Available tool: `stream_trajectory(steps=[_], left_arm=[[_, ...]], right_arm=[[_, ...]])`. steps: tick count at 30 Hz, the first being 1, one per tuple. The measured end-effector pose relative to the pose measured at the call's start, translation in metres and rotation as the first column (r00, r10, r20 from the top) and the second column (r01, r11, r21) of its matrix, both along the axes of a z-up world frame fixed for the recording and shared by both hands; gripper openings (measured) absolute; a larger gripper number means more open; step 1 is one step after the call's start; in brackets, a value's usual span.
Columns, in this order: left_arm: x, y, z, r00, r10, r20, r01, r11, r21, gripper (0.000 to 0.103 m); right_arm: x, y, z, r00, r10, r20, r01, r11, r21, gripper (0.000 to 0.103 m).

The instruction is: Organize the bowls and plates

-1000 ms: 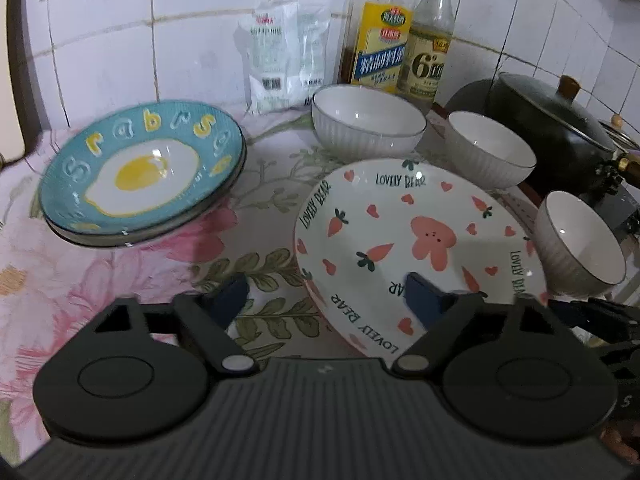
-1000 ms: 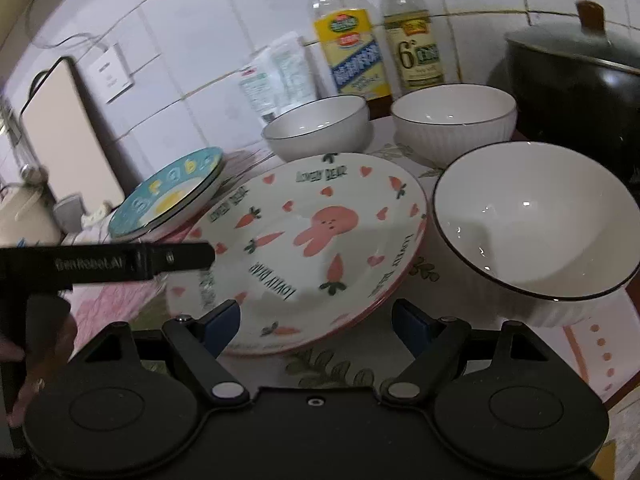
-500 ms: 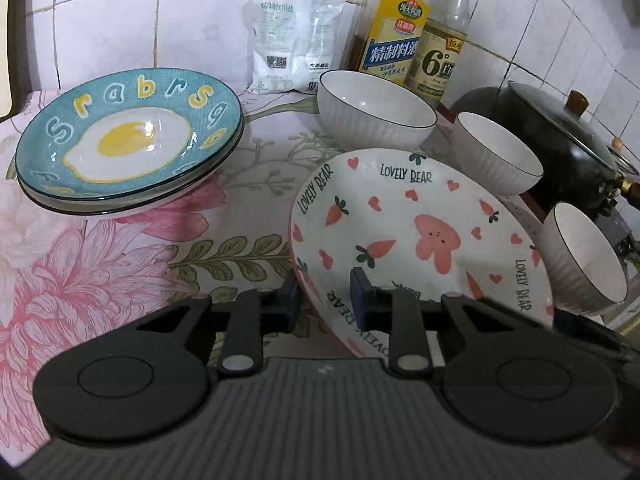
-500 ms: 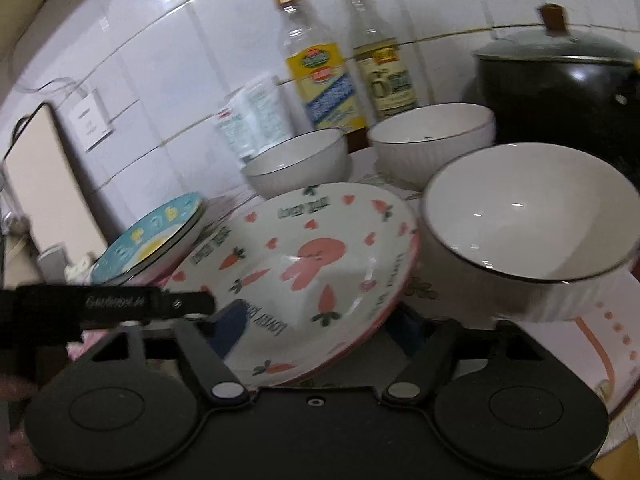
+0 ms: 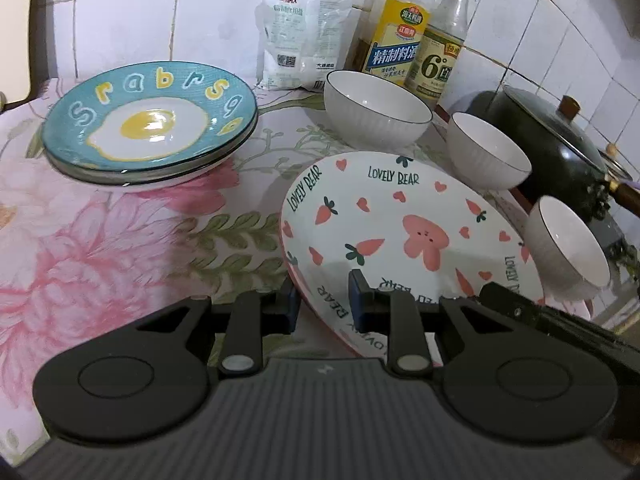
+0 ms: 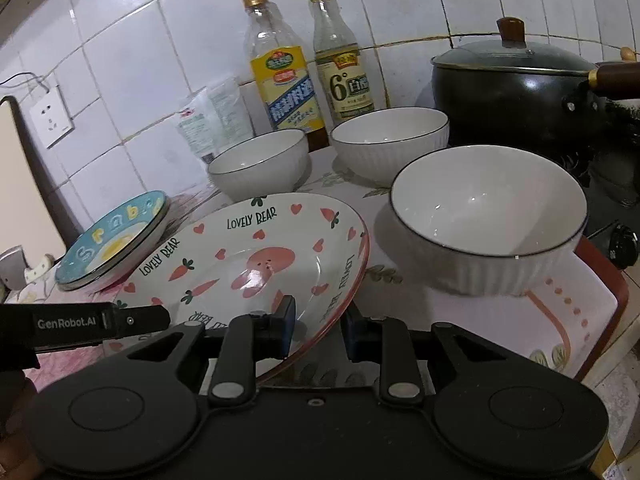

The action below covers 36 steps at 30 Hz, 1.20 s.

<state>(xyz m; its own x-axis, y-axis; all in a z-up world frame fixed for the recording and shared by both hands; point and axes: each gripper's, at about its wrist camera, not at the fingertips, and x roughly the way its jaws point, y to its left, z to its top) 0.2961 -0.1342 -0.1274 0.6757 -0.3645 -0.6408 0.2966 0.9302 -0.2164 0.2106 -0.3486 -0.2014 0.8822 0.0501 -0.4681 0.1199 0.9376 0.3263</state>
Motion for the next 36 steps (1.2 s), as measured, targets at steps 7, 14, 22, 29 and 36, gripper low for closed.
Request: stream_trajectory(steps=[7, 14, 22, 29, 36], left_arm=[[-0.035, 0.029, 0.007, 0.999, 0.032, 0.029, -0.032, 0.999, -0.005, 0.023], [-0.065, 0.055, 0.029, 0.993, 0.083, 0.09, -0.084, 0.996, 0.013, 0.023], [-0.08, 0.091, 0.048, 0.973, 0.184, 0.138, -0.182, 0.983, -0.022, 0.023], [-0.074, 0.112, 0.064, 0.953, 0.254, 0.168, -0.252, 0.967, -0.032, 0.023], [-0.049, 0.124, 0.076, 0.936, 0.312, 0.166, -0.313, 0.95, -0.021, 0.023]], right_arm=[[-0.022, 0.022, 0.011, 0.999, 0.047, 0.014, -0.047, 0.999, -0.01, 0.029], [-0.041, 0.042, 0.028, 0.992, 0.118, 0.041, -0.12, 0.992, 0.031, 0.029], [-0.033, 0.069, 0.053, 0.969, 0.237, 0.076, -0.239, 0.971, 0.027, 0.03], [-0.006, 0.084, 0.074, 0.934, 0.348, 0.085, -0.35, 0.937, 0.011, 0.03], [0.036, 0.089, 0.086, 0.896, 0.439, 0.066, -0.443, 0.895, 0.058, 0.03]])
